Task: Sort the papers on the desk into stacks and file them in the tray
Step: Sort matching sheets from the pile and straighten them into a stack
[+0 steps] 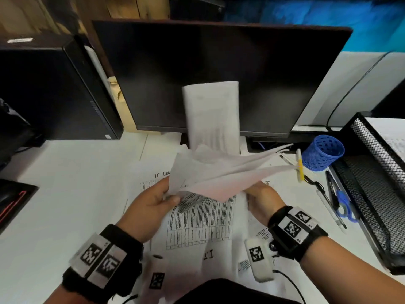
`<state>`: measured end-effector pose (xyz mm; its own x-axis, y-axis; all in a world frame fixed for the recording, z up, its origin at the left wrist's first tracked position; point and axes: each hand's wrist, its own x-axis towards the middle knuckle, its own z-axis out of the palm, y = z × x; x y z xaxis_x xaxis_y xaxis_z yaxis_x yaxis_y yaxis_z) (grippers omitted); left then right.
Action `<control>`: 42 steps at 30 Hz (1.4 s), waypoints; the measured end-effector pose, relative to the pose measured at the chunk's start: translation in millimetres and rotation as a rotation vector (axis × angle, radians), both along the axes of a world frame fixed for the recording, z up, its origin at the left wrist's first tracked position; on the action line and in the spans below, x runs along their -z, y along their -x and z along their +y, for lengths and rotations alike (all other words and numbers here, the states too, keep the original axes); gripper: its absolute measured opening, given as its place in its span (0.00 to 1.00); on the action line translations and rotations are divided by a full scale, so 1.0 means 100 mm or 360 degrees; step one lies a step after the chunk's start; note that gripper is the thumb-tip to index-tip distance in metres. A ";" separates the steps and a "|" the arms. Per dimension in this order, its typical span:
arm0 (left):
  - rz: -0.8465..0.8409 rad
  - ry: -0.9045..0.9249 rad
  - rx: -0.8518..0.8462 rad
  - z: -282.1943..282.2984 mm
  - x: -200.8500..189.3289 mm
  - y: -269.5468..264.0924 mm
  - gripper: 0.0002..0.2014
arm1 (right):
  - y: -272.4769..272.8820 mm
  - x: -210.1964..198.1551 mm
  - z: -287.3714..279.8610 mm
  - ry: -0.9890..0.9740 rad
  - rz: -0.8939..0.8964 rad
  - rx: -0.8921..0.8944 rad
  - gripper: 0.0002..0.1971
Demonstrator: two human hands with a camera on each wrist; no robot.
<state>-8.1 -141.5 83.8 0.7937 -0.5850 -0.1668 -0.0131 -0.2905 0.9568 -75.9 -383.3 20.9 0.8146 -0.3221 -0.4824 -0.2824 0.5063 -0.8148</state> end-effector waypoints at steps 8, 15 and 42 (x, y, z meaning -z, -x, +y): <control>-0.0191 0.0158 -0.0433 0.11 -0.10 -0.22 0.20 | -0.02 -0.24 0.16 0.0369 -0.0234 -0.0030 0.10; -0.0540 0.0293 -0.0802 -0.17 -0.30 -0.18 0.19 | -0.17 -0.78 0.24 0.1066 -0.0498 0.0162 0.12; -0.0093 0.0096 -0.0667 -0.49 0.17 -0.21 0.12 | -0.34 -1.37 -0.10 0.2170 -0.0497 0.0246 0.12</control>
